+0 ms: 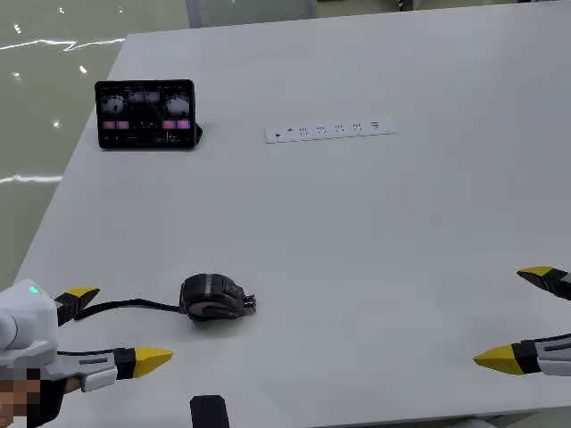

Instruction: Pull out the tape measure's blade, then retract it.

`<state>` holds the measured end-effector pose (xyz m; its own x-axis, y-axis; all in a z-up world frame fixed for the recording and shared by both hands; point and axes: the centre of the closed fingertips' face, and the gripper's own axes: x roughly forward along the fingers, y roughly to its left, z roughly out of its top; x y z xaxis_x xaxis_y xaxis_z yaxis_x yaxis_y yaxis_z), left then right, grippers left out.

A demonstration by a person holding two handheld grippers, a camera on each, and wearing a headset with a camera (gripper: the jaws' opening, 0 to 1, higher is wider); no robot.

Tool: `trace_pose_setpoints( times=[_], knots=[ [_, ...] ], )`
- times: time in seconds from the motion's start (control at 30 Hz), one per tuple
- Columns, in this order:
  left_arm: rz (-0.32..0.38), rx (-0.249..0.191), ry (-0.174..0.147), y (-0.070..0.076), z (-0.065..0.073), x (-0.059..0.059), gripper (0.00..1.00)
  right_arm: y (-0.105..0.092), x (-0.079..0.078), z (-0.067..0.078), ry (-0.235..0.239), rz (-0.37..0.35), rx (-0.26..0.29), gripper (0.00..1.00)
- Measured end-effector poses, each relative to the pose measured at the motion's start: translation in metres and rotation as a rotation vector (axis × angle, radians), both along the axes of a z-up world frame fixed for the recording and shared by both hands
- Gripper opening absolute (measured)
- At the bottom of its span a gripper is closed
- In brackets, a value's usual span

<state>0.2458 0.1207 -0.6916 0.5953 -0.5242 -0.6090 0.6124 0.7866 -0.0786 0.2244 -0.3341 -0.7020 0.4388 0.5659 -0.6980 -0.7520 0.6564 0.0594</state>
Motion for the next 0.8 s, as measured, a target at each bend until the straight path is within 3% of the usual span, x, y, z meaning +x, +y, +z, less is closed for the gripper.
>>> trace_pose_setpoints(
  times=[0.6, 0.8],
  knots=[
    [0.007, 0.013, -0.01, 0.003, 0.004, -0.006, 0.99, -0.004, -0.005, -0.001, 0.001, -0.006, 0.007, 0.99],
    [0.035, 0.058, -0.028, 0.011, 0.005, 0.0, 0.99, -0.005, -0.003, -0.003, 0.002, -0.002, 0.002, 0.99]
  ],
)
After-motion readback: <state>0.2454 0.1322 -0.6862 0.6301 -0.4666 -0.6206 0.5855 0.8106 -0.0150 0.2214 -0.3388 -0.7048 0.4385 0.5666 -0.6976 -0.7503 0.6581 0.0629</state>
